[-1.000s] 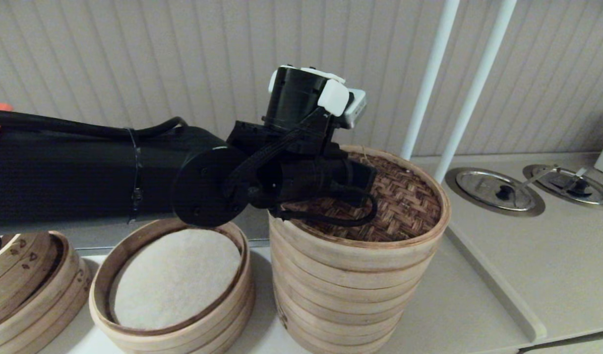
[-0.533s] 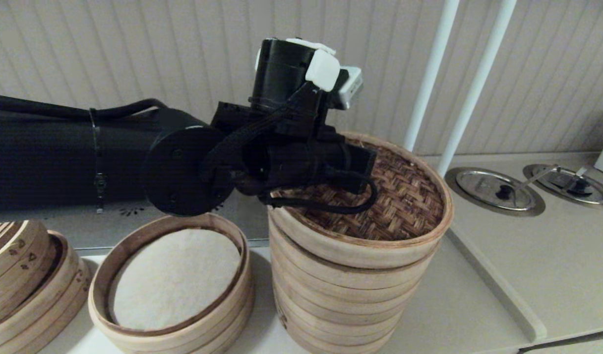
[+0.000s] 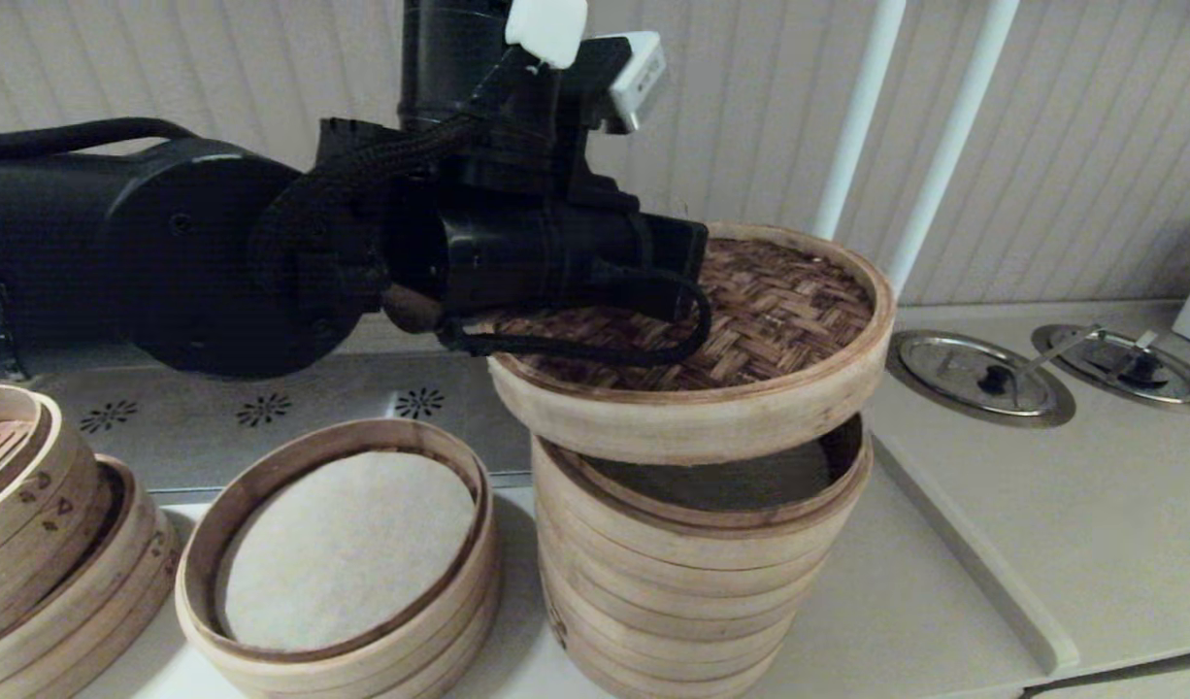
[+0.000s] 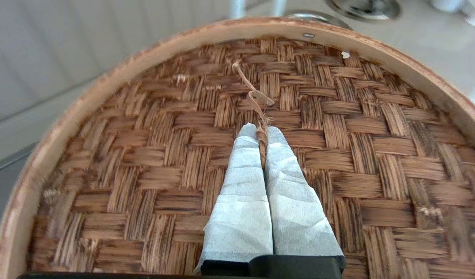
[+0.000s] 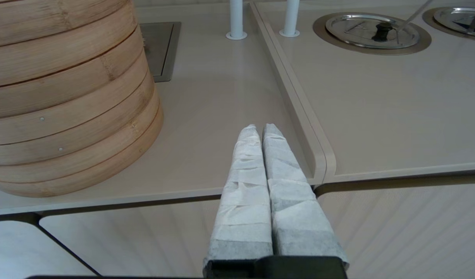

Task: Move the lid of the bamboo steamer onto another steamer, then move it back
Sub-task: Put the steamer

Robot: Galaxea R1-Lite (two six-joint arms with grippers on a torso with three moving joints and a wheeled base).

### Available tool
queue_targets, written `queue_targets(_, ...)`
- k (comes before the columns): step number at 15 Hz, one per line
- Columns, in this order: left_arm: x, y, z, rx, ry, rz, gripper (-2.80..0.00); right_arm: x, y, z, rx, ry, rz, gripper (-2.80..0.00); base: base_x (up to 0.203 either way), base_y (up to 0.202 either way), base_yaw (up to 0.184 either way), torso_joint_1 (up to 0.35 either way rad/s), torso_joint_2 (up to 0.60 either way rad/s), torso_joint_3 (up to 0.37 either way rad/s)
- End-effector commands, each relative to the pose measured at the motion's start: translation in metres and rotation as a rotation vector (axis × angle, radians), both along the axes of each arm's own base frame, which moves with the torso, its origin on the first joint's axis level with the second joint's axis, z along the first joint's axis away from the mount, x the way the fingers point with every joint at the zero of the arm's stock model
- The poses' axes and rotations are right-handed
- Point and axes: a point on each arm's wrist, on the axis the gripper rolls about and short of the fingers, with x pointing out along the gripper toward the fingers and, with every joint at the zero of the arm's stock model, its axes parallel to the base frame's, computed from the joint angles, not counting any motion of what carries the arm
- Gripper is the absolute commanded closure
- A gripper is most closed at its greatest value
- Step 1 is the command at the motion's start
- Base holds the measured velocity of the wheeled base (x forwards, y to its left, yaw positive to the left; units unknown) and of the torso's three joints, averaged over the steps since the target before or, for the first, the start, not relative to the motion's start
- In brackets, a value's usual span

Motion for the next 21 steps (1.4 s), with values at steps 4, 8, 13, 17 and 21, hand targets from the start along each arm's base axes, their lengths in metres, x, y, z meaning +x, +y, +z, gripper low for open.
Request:
queue_targets(4, 0.004, 0.047, 0.024, -0.041, -0.040, 0.100, 0.00, 0.000, 0.000, -0.001, -0.001, 0.003, 0.000, 0.00, 0.000, 0.000, 0.000, 0.000, 0.00, 0.000)
queue_targets(8, 0.003, 0.098, 0.027, -0.025, -0.030, 0.212, 0.00, 0.000, 0.000, -0.001, 0.000, 0.003, 0.000, 0.00, 0.000, 0.000, 0.000, 0.000, 0.00, 0.000)
queue_targets(13, -0.005, 0.172, 0.009, 0.005, 0.020, 0.360, 0.00, 0.000, 0.000, -0.001, 0.000, 0.003, 0.000, 0.00, 0.000, 0.000, 0.000, 0.000, 0.00, 0.000)
queue_targets(17, -0.022, 0.215, -0.018, 0.021, 0.081, 0.443, 0.00, 0.000, 0.000, -0.001, 0.000, 0.003, 0.000, 0.00, 0.000, 0.000, 0.000, 0.000, 0.00, 0.000)
queue_targets(21, -0.035, 0.230, -0.058, 0.048, 0.054, 0.481, 0.00, 0.000, 0.000, -0.001, -0.001, 0.003, 0.000, 0.00, 0.000, 0.000, 0.000, 0.000, 0.00, 0.000)
